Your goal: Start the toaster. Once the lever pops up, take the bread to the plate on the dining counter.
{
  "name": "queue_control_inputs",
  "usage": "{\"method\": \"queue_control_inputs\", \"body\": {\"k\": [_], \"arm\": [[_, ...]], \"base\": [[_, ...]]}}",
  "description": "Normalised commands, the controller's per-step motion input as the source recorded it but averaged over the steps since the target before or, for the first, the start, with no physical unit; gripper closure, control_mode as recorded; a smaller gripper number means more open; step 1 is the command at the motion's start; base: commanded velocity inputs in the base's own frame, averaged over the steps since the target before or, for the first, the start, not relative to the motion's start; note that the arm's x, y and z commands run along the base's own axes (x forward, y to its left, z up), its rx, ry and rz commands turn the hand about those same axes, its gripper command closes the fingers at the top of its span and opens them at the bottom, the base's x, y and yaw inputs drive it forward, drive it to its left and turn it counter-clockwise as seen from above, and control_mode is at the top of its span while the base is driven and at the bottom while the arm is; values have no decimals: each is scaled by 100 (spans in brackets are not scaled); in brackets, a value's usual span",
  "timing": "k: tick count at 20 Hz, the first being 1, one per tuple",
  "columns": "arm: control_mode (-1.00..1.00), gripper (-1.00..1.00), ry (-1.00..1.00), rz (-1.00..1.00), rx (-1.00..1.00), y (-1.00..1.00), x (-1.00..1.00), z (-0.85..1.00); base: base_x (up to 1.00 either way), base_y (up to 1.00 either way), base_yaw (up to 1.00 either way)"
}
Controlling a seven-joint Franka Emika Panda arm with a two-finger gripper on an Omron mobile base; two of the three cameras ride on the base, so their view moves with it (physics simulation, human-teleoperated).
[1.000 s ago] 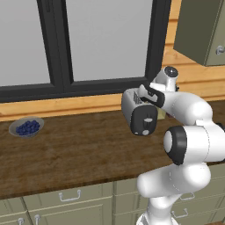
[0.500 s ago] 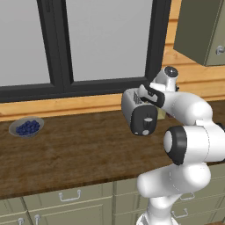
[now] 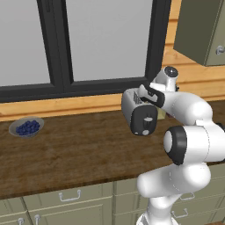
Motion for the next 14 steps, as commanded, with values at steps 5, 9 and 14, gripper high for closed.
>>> {"method": "queue_control_inputs", "body": {"k": [5, 9, 14], "arm": [[-100, -100, 0, 0, 0, 0, 0, 0], [-100, -100, 0, 0, 0, 0, 0, 0], [-100, -100, 0, 0, 0, 0, 0, 0]], "base": [[0, 0, 0], [0, 0, 0], [0, 0, 0]]}}
